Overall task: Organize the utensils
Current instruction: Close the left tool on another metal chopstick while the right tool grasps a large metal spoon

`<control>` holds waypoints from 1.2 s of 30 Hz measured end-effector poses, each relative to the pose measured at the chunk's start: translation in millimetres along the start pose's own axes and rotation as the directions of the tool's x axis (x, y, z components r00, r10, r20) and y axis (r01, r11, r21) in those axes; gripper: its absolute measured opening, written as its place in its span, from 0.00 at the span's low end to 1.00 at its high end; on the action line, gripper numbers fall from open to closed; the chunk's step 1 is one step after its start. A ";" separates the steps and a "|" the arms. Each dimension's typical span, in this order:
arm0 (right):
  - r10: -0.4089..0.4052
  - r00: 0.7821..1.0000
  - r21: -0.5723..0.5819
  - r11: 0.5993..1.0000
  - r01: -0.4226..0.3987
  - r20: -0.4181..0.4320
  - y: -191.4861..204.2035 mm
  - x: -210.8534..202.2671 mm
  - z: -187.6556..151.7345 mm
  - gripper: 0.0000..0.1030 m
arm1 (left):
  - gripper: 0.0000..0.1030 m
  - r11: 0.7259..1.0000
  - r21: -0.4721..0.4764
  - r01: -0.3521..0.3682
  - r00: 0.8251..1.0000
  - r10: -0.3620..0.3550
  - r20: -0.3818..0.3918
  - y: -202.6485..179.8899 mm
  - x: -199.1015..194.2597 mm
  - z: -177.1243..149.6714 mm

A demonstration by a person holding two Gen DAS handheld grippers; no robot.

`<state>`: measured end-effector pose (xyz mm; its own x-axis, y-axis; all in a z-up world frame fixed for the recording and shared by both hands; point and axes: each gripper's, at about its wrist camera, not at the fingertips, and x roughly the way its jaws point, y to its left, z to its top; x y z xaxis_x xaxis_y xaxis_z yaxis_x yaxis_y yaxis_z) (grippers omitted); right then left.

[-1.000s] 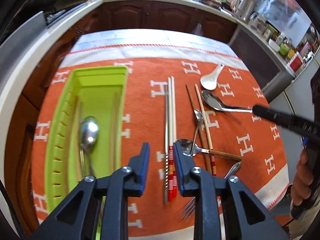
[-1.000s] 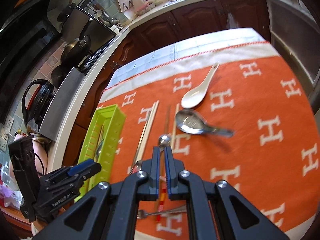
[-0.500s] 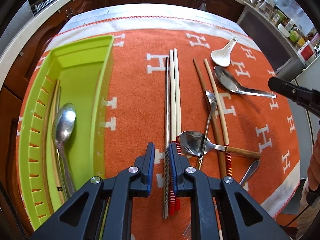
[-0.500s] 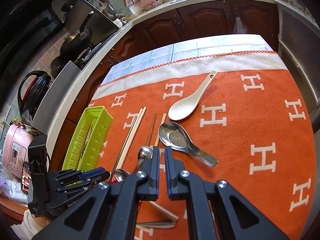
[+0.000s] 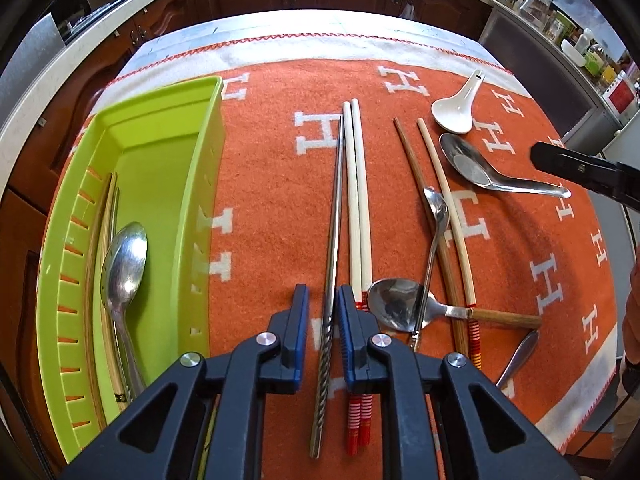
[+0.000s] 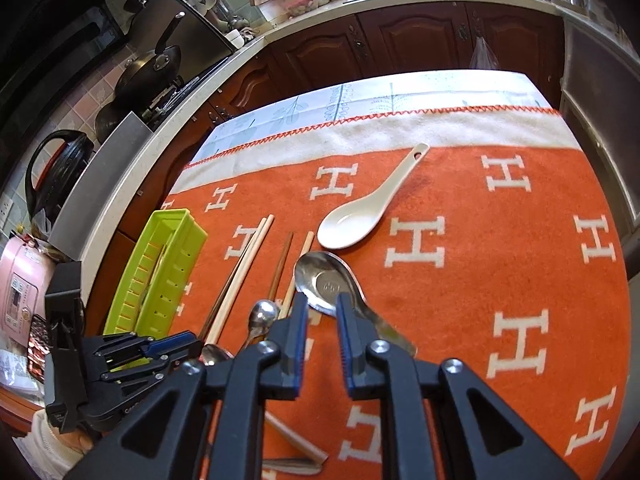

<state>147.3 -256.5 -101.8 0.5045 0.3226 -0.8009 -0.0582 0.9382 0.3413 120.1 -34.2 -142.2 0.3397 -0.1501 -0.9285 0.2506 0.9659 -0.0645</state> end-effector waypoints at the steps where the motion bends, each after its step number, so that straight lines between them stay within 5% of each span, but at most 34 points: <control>1: -0.009 1.000 -0.016 1.000 0.009 -0.006 0.4 4.0 1.5 0.17 | 0.16 1.000 0.003 -0.004 1.000 0.004 0.004 -1.3 0.4 0.0; 5: -0.047 0.999 -0.069 0.997 0.046 -0.023 0.9 20.1 5.8 0.17 | 0.27 1.000 0.022 -0.013 0.999 0.013 0.034 -8.0 0.7 -2.2; 15: -0.134 0.989 -0.211 0.970 0.118 -0.066 1.2 50.7 5.1 0.25 | 0.28 0.999 0.046 -0.020 0.998 0.017 0.063 -10.9 -0.8 -6.1; 21: -0.207 0.977 -0.365 0.914 0.178 -0.041 23.3 55.0 -7.3 0.25 | 0.05 1.000 0.003 -0.002 0.998 0.001 0.064 -5.3 -1.5 -5.4; 25: -0.226 0.974 -0.418 0.888 0.194 -0.028 36.1 51.5 -16.5 0.06 | 0.03 0.999 -0.048 0.015 0.998 -0.012 0.059 2.2 -1.8 -4.8; 36: -0.116 0.993 -0.200 0.974 0.110 -0.016 29.0 13.3 -24.7 0.00 | 0.03 0.993 -0.106 0.051 0.992 -0.038 0.118 17.5 -33.7 -10.8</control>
<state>131.0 -221.8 -114.7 0.4942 0.2139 -0.8426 -0.1734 0.9740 0.1456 103.2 -10.0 -115.9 0.4342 -0.2106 -0.8759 0.1696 0.9740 -0.1501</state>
